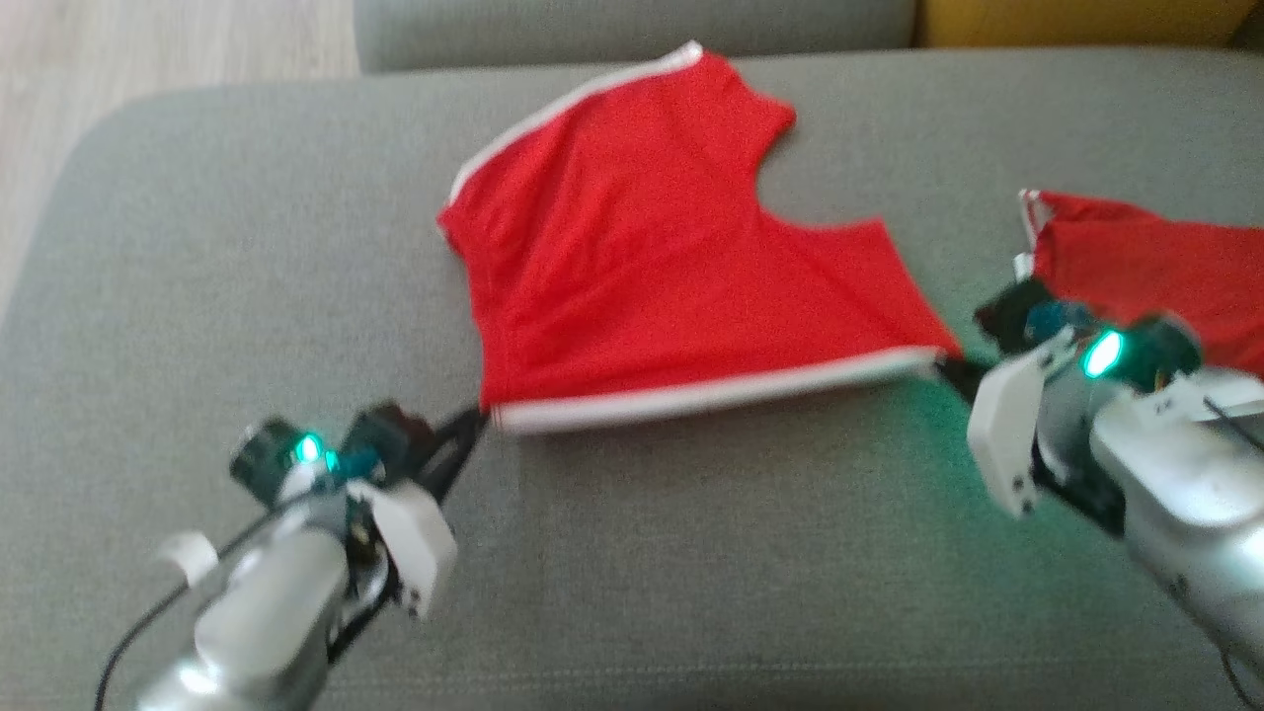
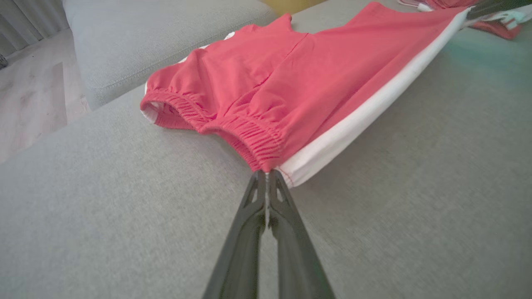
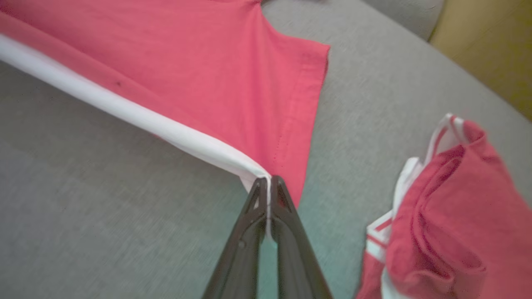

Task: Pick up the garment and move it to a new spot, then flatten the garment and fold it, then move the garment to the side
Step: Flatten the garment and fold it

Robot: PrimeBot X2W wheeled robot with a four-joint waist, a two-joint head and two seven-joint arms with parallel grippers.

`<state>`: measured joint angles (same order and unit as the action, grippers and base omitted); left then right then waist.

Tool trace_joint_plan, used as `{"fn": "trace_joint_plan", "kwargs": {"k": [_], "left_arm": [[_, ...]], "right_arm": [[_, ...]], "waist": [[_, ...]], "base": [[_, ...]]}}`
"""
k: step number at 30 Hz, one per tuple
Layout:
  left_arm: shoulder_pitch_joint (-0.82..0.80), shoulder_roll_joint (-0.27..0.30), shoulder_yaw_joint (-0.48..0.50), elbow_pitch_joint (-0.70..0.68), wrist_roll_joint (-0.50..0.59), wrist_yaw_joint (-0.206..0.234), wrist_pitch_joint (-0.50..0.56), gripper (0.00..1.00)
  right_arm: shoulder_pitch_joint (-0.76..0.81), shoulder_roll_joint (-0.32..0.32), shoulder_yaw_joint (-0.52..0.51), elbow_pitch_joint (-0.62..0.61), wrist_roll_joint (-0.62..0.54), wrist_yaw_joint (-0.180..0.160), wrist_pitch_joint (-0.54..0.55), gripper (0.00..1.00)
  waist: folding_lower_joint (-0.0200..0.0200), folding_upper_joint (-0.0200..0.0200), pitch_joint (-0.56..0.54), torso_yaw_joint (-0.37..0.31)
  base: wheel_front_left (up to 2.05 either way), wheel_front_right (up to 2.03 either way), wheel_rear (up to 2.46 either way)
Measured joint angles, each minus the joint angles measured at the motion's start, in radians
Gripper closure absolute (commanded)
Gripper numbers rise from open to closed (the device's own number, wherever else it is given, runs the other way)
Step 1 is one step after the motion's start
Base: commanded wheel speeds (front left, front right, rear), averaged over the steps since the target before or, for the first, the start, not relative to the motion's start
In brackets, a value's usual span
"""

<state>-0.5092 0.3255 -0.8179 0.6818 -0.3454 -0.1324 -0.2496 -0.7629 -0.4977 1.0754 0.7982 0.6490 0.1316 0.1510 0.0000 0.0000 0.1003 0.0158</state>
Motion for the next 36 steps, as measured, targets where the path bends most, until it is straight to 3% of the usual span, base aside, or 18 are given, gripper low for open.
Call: {"fn": "trace_joint_plan", "kwargs": {"k": [11,24,30,36], "left_arm": [[0.236,0.052,-0.058,-0.173,-0.095,0.0,0.083,1.0],[0.403,0.168,-0.065,-0.504,-0.171,0.054,0.204,1.0],[0.376,0.188,-0.015,-0.618,-0.177,0.099,0.223,1.0],[0.266,0.175,0.029,-0.637,-0.186,0.105,0.23,1.0]], "right_arm": [[0.101,-0.228,0.156,-0.347,0.266,0.0,0.208,1.0],[0.186,-0.418,0.177,-0.606,0.379,0.0,0.316,1.0],[0.161,-0.431,0.098,-0.639,0.38,0.0,0.296,1.0],[0.057,-0.391,0.031,-0.611,0.363,0.0,0.279,1.0]], "waist": [[0.0,0.0,-0.131,-0.02],[0.0,0.0,-0.182,0.004],[0.0,0.0,-0.163,0.024],[0.0,0.0,-0.112,0.047]], "base": [[0.0,0.0,0.0],[0.0,0.0,0.0],[0.0,0.0,0.0],[0.0,0.0,0.0]]}}
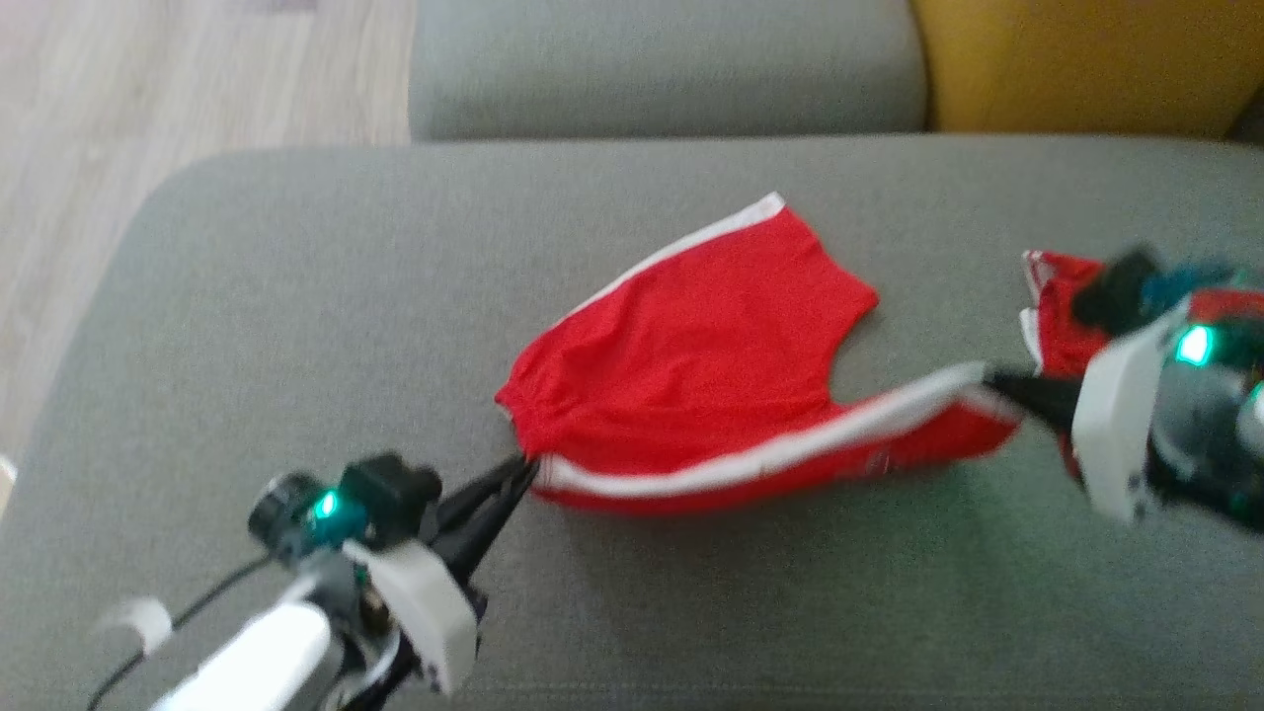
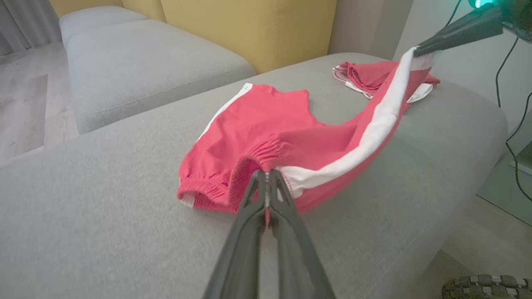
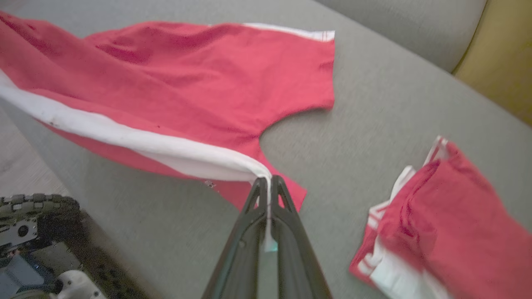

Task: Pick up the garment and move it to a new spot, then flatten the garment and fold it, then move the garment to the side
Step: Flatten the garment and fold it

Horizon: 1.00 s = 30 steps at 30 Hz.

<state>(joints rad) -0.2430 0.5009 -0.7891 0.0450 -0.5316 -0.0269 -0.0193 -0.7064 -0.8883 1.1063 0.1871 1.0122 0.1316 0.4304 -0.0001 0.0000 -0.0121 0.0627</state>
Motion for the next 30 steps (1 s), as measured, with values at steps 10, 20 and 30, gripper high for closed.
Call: {"fn": "trace_joint_plan", "kwargs": {"k": [10,20,30], "left_arm": [[-0.261,-0.101,0.023,0.126,0.003,-0.044,-0.021,1.0],[-0.415,-0.2,0.011,0.348,0.046,-0.052,-0.068,1.0],[-0.531,-0.267,-0.007,0.519,0.055,-0.072,-0.134,1.0]], "right_arm": [[-0.307,0.073,-0.03,0.136,-0.1,0.0,0.0,1.0],[-0.485,0.129,0.071,0.289,-0.141,0.0,-0.028,1.0],[-0.6,0.16,0.148,0.395,-0.153,0.0,-0.094,1.0]], "waist": [[0.0,0.0,0.18,0.064],[0.0001,-0.0001,0.333,0.146],[0.0002,-0.0001,0.437,0.187]], "base": [[0.0,0.0,0.0],[0.0,0.0,0.0],[0.0,0.0,0.0]]}}
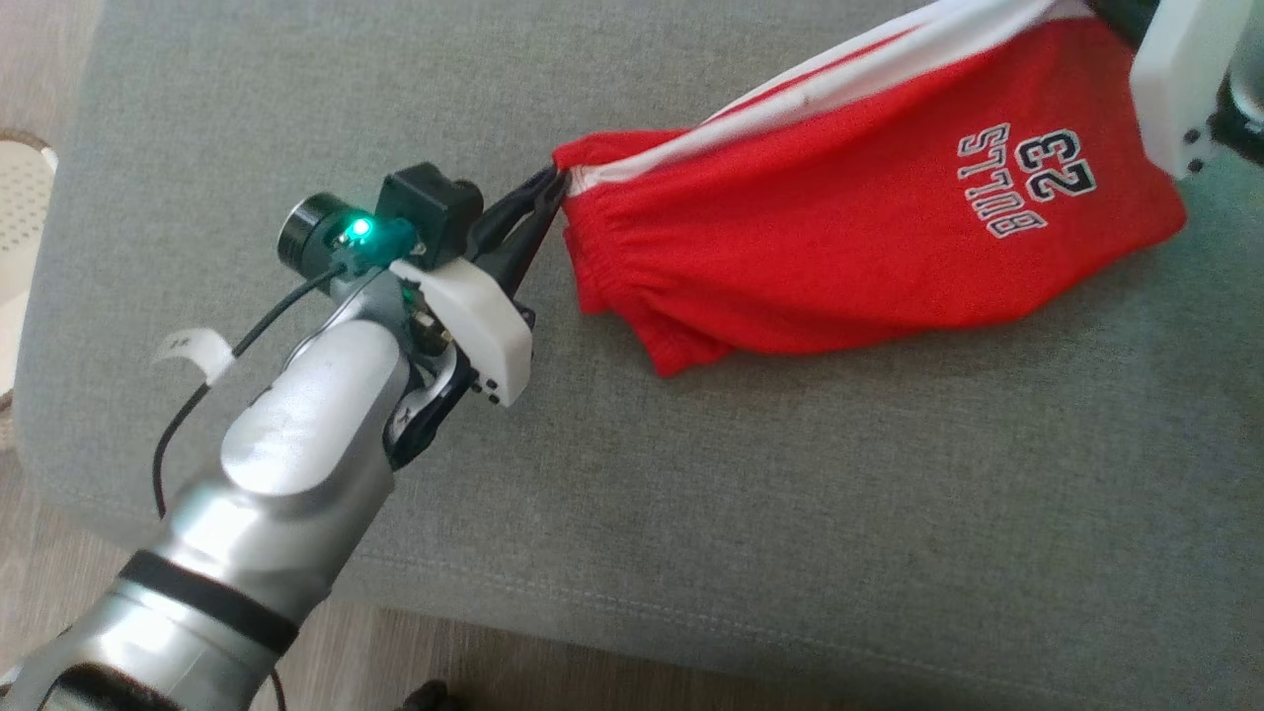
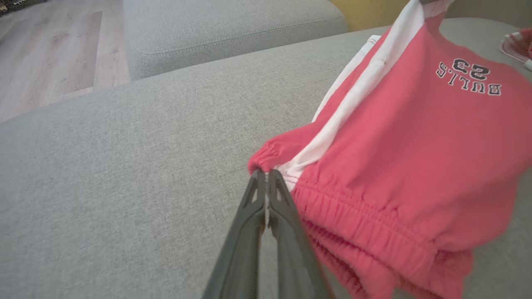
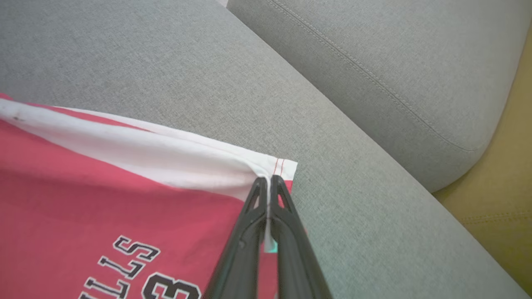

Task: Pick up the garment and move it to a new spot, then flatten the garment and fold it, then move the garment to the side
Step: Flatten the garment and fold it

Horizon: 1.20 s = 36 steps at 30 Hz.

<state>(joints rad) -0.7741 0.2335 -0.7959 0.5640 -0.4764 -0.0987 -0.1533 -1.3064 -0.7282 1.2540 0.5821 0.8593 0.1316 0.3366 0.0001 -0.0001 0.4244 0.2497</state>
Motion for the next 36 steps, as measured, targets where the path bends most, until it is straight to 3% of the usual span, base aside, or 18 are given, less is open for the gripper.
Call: {"fn": "trace_joint_plan", "kwargs": {"k": [5,6,7,8,9,14,22,31,34,36], "left_arm": [[-0.026,-0.031,-0.004,0.059,0.0,-0.008,-0.035,1.0],[-0.026,-0.031,-0.004,0.059,0.0,-0.008,-0.035,1.0],[-0.03,-0.034,-0.006,0.067,-0.001,-0.009,-0.039,1.0],[-0.033,-0.038,-0.006,0.077,-0.001,-0.013,-0.044,0.73],[-0.035,-0.043,-0.006,0.087,-0.001,-0.016,-0.049,0.0],[-0.043,-0.055,0.003,0.135,-0.012,-0.01,-0.075,0.0],[0.01,-0.046,0.104,0.149,-0.062,0.04,-0.095,0.0],[0.259,-0.01,0.357,-0.152,-0.051,0.161,-0.096,0.0],[0.363,-0.011,0.414,-0.244,-0.027,0.18,-0.096,0.0],[0.433,-0.017,0.439,-0.296,-0.013,0.188,-0.096,0.0]], "right_arm": [[-0.019,0.021,0.01,0.042,0.0,0.0,-0.048,1.0],[-0.019,0.021,0.01,0.042,0.0,0.0,-0.048,0.95],[-0.019,0.025,0.013,0.053,0.0,0.0,-0.062,0.0],[-0.019,0.029,0.015,0.067,0.0,0.0,-0.068,0.0],[-0.019,0.031,0.016,0.077,0.007,0.0,-0.073,0.0],[-0.019,0.048,0.0,0.146,0.049,0.0,-0.153,0.0],[0.062,0.094,-0.07,0.228,0.058,0.0,-0.384,0.0],[0.247,0.176,-0.234,0.267,0.069,0.0,-0.578,0.0],[0.317,0.199,-0.313,0.236,0.014,0.0,-0.586,0.0],[0.385,0.202,-0.392,0.151,-0.105,0.0,-0.586,0.0]], "waist": [[0.0,0.0,0.025,0.007],[0.0,0.0,0.025,0.007],[0.0,0.0,0.028,0.007],[0.0,0.0,0.031,0.007],[0.0,0.0,0.034,0.006],[0.0,0.0,0.027,-0.001],[0.0,0.0,-0.057,-0.039],[-0.0001,0.0001,-0.217,-0.103],[-0.0001,0.0001,-0.27,-0.125],[-0.0001,0.0001,-0.302,-0.139]], "base": [[0.0,0.0,0.0],[0.0,0.0,0.0],[0.0,0.0,0.0],[0.0,0.0,0.0],[0.0,0.0,0.0],[0.0,0.0,0.0],[0.0,0.0,0.0],[0.0,0.0,0.0],[0.0,0.0,0.0],[0.0,0.0,0.0]]}}
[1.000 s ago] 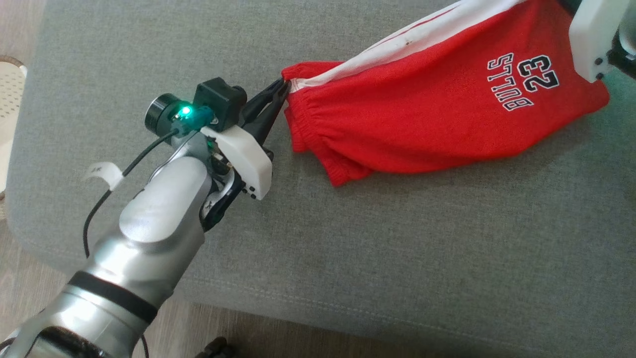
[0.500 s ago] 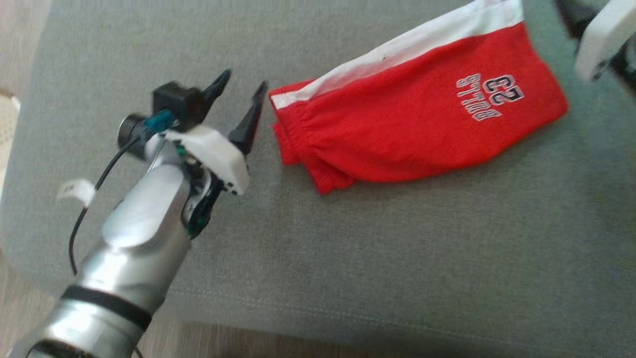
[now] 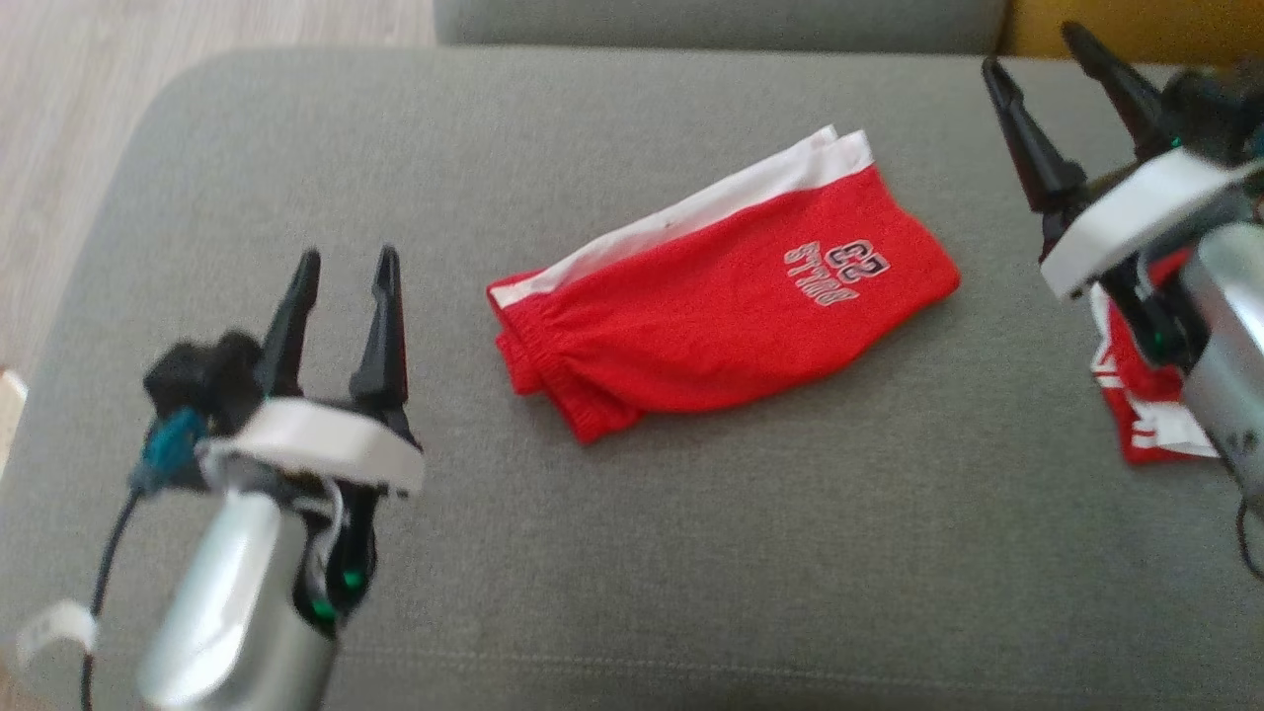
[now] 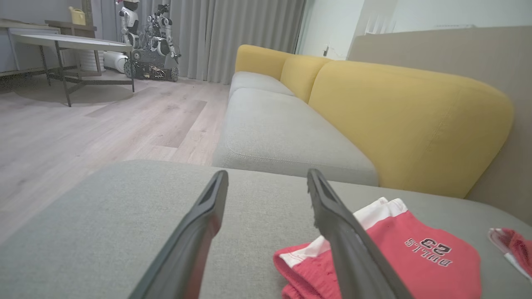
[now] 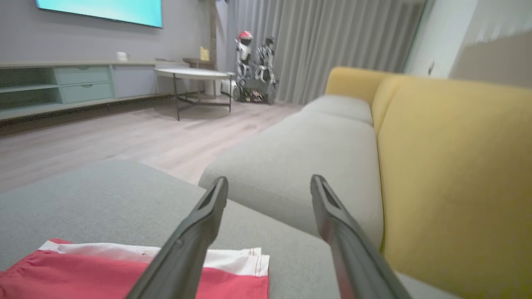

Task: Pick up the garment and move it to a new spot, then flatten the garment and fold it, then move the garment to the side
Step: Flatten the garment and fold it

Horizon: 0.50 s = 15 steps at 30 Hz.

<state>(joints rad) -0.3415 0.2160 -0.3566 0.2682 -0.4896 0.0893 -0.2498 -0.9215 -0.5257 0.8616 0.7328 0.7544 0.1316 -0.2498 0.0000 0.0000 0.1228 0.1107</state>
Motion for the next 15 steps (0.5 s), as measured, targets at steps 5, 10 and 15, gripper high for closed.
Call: {"fn": "trace_joint_plan", "kwargs": {"k": [5,10,15], "left_arm": [[0.129,-0.042,0.025,-0.072,0.033,-0.002,-0.004,0.0],[0.231,-0.068,0.043,-0.12,0.122,-0.001,-0.006,0.0],[0.322,-0.11,0.07,-0.174,0.203,-0.002,-0.006,0.0]], "right_arm": [[0.262,0.035,-0.332,-0.185,-0.262,0.0,-0.001,0.0],[0.585,0.178,-0.593,-0.314,-0.475,0.0,-0.001,0.0],[0.766,0.312,-0.74,-0.463,-0.616,0.0,0.005,0.0]], "waist": [[0.0,0.0,-0.066,-0.023],[0.0,0.0,-0.11,-0.041],[0.0,0.0,-0.133,-0.066]], "base": [[0.0,0.0,0.0],[0.0,0.0,0.0],[0.0,0.0,0.0]]}}
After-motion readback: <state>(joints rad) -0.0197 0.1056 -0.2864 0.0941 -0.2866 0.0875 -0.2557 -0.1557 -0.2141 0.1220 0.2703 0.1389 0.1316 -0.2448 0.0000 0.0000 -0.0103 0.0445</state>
